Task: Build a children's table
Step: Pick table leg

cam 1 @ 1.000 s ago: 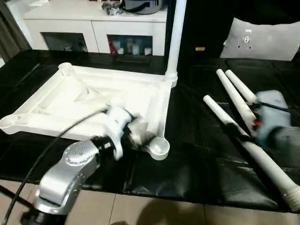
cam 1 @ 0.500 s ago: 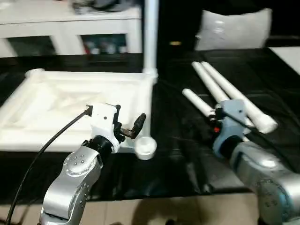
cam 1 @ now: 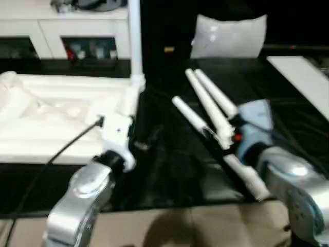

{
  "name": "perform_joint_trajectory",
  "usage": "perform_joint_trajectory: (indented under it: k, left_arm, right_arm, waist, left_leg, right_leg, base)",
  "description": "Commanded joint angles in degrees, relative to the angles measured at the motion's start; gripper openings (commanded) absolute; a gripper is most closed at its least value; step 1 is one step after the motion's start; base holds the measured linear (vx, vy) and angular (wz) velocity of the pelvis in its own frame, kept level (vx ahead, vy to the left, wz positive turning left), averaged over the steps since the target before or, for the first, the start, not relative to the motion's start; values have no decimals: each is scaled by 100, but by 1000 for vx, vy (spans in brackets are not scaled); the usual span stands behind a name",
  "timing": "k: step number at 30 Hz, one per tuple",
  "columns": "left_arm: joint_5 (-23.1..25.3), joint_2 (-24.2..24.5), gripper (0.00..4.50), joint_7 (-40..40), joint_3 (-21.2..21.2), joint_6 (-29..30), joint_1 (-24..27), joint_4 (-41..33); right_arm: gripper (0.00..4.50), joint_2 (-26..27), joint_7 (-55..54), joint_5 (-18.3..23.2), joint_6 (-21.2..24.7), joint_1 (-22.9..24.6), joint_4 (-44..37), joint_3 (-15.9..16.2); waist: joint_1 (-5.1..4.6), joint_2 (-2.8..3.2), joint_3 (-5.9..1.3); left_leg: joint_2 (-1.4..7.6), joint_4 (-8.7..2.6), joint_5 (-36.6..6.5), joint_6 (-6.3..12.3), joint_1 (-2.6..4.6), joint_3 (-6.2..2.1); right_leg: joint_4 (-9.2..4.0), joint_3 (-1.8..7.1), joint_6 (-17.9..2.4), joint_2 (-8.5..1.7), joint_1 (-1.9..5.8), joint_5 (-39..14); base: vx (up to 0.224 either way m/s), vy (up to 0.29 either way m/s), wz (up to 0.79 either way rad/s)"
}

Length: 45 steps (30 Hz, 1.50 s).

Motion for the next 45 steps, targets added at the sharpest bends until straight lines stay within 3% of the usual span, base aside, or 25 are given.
perform_joint_trajectory:
  k: [1,2,3,4,5,6,7,8,10,12,14,15,18,20,24,28,33,34,36,37,38,39,42,45]
  left_arm:
    - [-65,21,447,-137,-64,137,-73,-99]
    - [-81,70,447,-215,-87,149,-89,-120]
    - [-141,131,447,-331,-117,189,-98,-153]
    - [-189,176,447,-413,-140,221,-101,-178]
    - [-476,293,447,-690,-156,411,-104,-290]
    - [-608,400,447,-855,-190,542,-124,-350]
    - [-608,400,447,-855,-190,542,-124,-350]
    - [-708,503,447,-1000,-229,660,-157,-396]
    - [-901,782,447,-1352,-331,921,-249,-496]
    - [-1072,1080,447,-1696,-419,1221,-324,-592]
    - [-1121,1234,447,-1856,-470,1357,-354,-637]
    - [-1154,1269,447,-1884,-474,1444,-371,-649]
    - [-1369,1318,447,-1898,-409,1701,-444,-698]
    - [-1398,1338,447,-1863,-373,1764,-484,-685]
    - [-1409,1480,447,-1989,-426,1876,-582,-611]
    - [-1447,1606,447,-2195,-467,1916,-600,-452]
    - [-1475,1677,447,-2268,-499,1904,-581,-395]
    - [-1485,1692,450,-2281,-507,1900,-576,-391]
    - [-1488,1701,450,-2286,-508,1885,-565,-378]
    - [-1487,1717,450,-2296,-507,1874,-552,-375]
    - [-1485,1722,450,-2301,-507,1871,-548,-375]
    - [-1483,1729,450,-2307,-506,1866,-542,-373]
    - [-1453,1756,450,-2345,-511,1828,-512,-355]
    - [-1448,1768,450,-2357,-513,1798,-493,-344]
  right_arm:
    - [450,-167,14,79,412,-84,-43,-151]
    - [450,-249,57,115,499,-102,-32,-160]
    - [450,-341,108,150,614,-119,-11,-168]
    - [450,-400,148,170,683,-127,10,-175]
    - [450,-589,307,197,721,-144,227,-167]
    - [450,-775,446,197,639,-160,382,-73]
    - [450,-775,446,197,639,-160,382,-73]
    - [450,-941,574,204,564,-190,522,18]
    - [450,-1130,754,200,419,-336,934,163]
    - [450,-1171,819,134,245,-597,1502,263]
    - [450,-1176,873,135,183,-738,1771,316]
    - [450,-1211,923,124,116,-801,1883,389]
    - [450,-1108,1101,98,-160,-1233,2533,534]
    - [450,-1056,1210,128,-243,-1413,2811,606]
    - [450,-1099,1293,-13,-325,-1736,3305,972]
    - [450,-1077,1454,-106,-374,-2088,3950,1279]
    - [450,-996,1691,-39,-324,-2311,4399,1395]
    - [420,-1003,1796,-19,-333,-2358,4512,1455]
    - [420,-1049,1946,-3,-347,-2405,4631,1571]
    - [407,-1066,1994,3,-355,-2424,4674,1621]
    - [407,-1071,2009,6,-358,-2430,4690,1634]
    - [382,-1078,2031,10,-363,-2441,4714,1656]
    - [371,-1110,2188,-19,-460,-2510,4905,1772]
    - [334,-1120,2297,-81,-533,-2547,5033,1854]
  waist:
    - [-18,53,-226]
    - [87,-275,-245]
    - [277,-274,-170]
    - [311,-342,-176]
    - [315,-328,-170]
    - [293,-256,-127]
    - [279,-248,-110]
    - [255,-228,-80]
    - [229,-186,-79]
    - [135,-109,-71]
    - [82,-87,-60]
    - [71,-31,-71]
    - [35,-21,-105]
    - [33,-34,-91]
    - [64,-81,-123]
    - [96,-76,-139]
    - [101,-66,-162]
    - [106,-68,-161]
    - [104,-67,-151]
    - [103,-95,-144]
    - [111,-79,-136]
    - [112,-78,-126]
    - [111,-92,-111]
    - [108,-105,-106]
  left_leg:
    - [544,-691,1418,1947,273,-323]
    - [-163,-397,550,1199,18,59]
    - [-55,-377,177,293,-19,65]
    - [-63,-372,205,46,0,73]
    - [-45,-497,283,-257,6,86]
    - [-2,-652,218,-454,2,103]
    - [3,-709,107,-531,-10,110]
    - [-29,-752,-155,-660,17,156]
    - [-44,-778,-395,-708,66,155]
    - [-7,-865,-669,-751,78,116]
    - [6,-910,-886,-725,83,105]
    - [27,-922,-970,-702,129,96]
    - [100,-1002,-1011,-713,106,52]
    - [99,-992,-1324,-714,151,71]
    - [83,-955,-1006,-626,141,121]
    - [85,-934,-664,-623,106,152]
    - [98,-916,-324,-604,69,159]
    - [102,-913,-299,-600,68,165]
    - [107,-916,-372,-593,73,171]
    - [110,-918,-392,-587,75,179]
    - [115,-923,-443,-607,77,185]
    - [117,-929,-499,-620,80,190]
    - [128,-939,-693,-677,94,190]
    - [136,-947,-727,-692,84,181]
  right_leg:
    - [-564,331,-299,-286,11,183]
    - [-1215,555,-88,-385,362,-69]
    - [-1513,668,218,-887,395,-2019]
    - [-1567,723,628,-782,348,-2860]
    - [-1573,709,929,-657,362,-3701]
    - [-1575,622,827,-580,348,-3639]
    - [-1556,571,745,-523,353,-3517]
    - [-1577,488,637,-395,319,-3475]
    - [-1578,413,456,-328,298,-3451]
    - [-1532,338,76,-265,315,-3079]
    - [-1507,327,-97,-238,337,-2810]
    - [-1513,325,-192,-253,345,-2752]
    - [-1417,315,-574,-256,422,-1887]
    - [-1425,333,-660,-250,377,-1850]
    - [-1368,363,-889,-265,395,-1359]
    - [-1327,381,-1038,-280,427,-944]
    - [-1267,380,-1205,-278,477,-335]
    - [-1270,382,-1207,-280,478,-304]
    - [-1276,381,-1238,-282,474,-397]
    - [-1286,383,-1226,-277,471,-456]
    - [-1290,383,-1208,-284,467,-622]
    - [-1303,384,-1183,-283,459,-728]
    - [-1336,393,-1045,-285,434,-1154]
    - [-1341,391,-1008,-283,430,-1232]
  base:
    - [-105,-216,-2]
    - [-143,-226,-16]
    - [-143,-226,-16]
    - [-141,-243,-13]
    - [-93,-211,-3]
    - [-93,-211,-3]
    - [-75,-141,-6]
    - [-73,-92,-4]
    - [-72,-71,-3]
    - [-60,-9,-5]
    - [-25,11,-3]
    - [0,0,0]
    - [-12,36,-5]
    - [-6,26,-4]
    - [0,0,0]
    - [0,0,0]
    - [0,0,0]
    - [0,0,0]
    - [0,0,0]
    - [0,0,0]
    - [0,0,0]
    - [0,0,0]
    - [0,0,0]
    - [0,0,0]
